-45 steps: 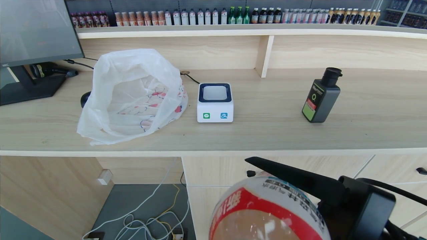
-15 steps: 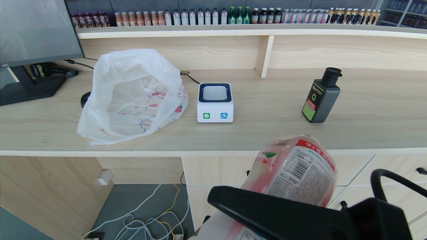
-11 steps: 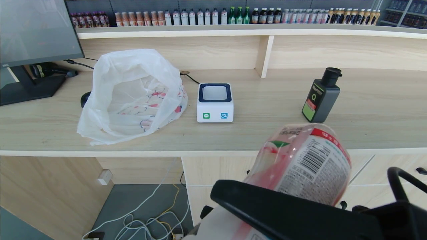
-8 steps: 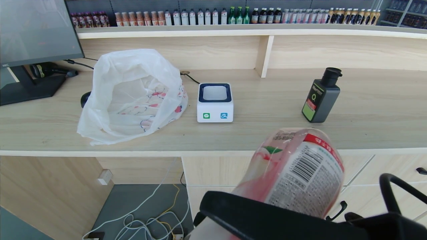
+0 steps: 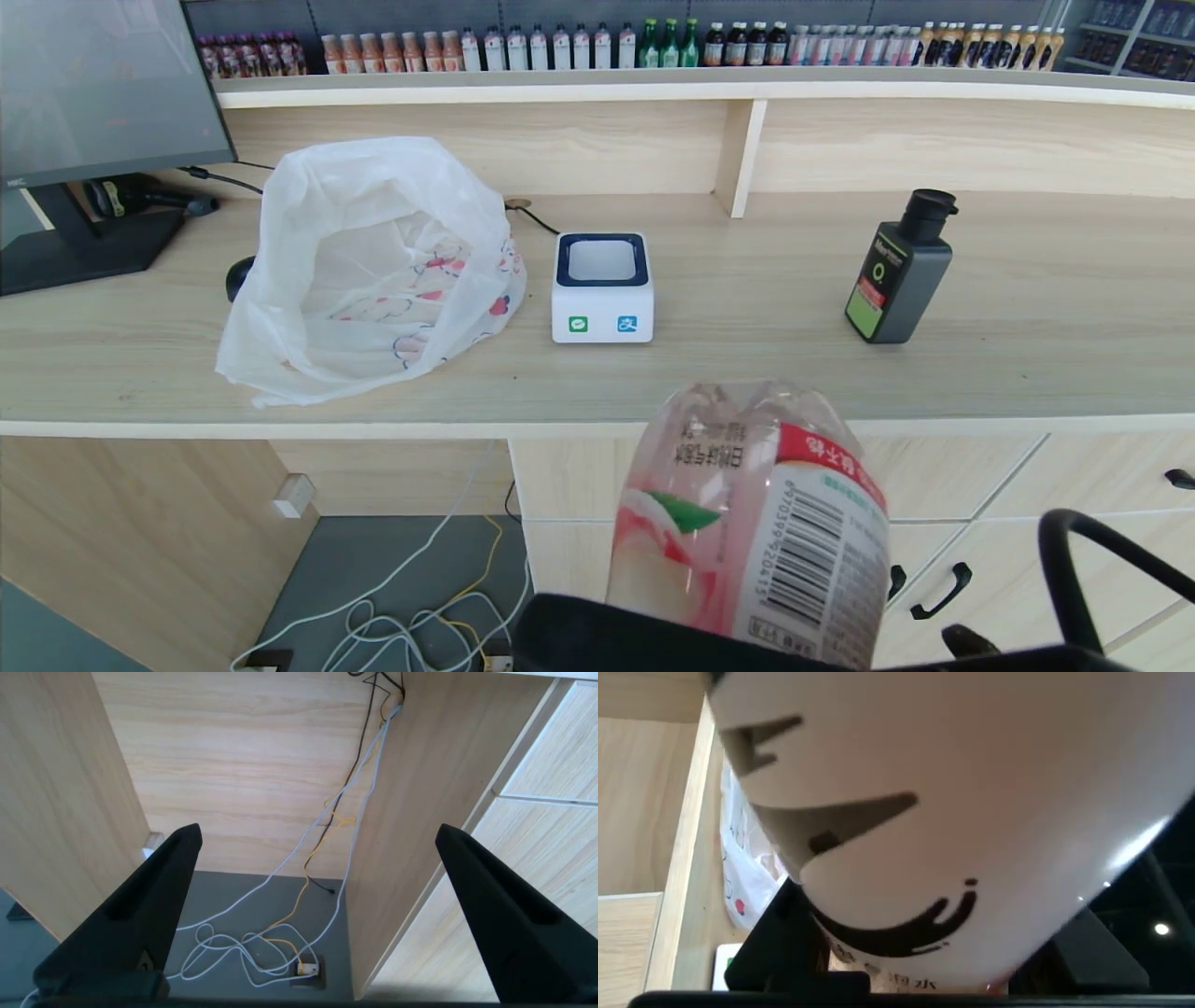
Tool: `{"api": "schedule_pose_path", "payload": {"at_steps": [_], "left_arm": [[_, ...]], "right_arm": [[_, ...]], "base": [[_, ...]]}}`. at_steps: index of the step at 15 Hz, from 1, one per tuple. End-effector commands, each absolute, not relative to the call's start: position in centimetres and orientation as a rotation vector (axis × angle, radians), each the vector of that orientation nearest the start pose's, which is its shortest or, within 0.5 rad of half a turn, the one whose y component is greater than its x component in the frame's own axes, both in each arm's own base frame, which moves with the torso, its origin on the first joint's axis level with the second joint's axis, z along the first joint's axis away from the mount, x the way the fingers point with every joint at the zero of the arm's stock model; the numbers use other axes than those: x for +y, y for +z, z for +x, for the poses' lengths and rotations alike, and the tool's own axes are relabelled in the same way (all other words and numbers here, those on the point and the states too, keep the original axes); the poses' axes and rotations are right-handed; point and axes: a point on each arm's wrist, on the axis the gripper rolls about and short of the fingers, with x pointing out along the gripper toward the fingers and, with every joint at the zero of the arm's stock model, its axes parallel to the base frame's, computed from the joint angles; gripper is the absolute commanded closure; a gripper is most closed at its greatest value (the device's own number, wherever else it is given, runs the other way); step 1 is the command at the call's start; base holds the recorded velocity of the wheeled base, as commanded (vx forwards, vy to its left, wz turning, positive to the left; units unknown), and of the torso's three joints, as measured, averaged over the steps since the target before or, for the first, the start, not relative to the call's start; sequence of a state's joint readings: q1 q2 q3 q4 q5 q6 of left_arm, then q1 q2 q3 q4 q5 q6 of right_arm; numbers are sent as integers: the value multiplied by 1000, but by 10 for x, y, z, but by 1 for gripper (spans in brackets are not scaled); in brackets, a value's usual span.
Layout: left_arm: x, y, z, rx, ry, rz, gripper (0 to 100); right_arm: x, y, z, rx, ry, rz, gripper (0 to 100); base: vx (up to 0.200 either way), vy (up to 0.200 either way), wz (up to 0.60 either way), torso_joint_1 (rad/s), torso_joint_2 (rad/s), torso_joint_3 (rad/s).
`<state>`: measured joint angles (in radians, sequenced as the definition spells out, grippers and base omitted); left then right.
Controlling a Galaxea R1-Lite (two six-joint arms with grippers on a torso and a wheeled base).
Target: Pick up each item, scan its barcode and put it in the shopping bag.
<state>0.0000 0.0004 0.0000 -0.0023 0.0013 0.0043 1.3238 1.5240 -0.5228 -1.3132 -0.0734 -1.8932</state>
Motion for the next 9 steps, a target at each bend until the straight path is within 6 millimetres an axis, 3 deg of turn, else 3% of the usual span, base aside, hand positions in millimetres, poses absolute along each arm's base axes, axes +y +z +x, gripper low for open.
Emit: {"api": "schedule_pose_path", "payload": {"at_steps": [1,9], "left_arm": [[0,76,-23,-3,2,5,0],[0,76,-23,-3,2,5,0]], "right_arm": [[235,223,59,-1279,581,-1400,100],[234,229,59,-1272,564,-1349,100]], "base": [[0,0,0,0,0,0],[0,0,0,0,0,0]]}}
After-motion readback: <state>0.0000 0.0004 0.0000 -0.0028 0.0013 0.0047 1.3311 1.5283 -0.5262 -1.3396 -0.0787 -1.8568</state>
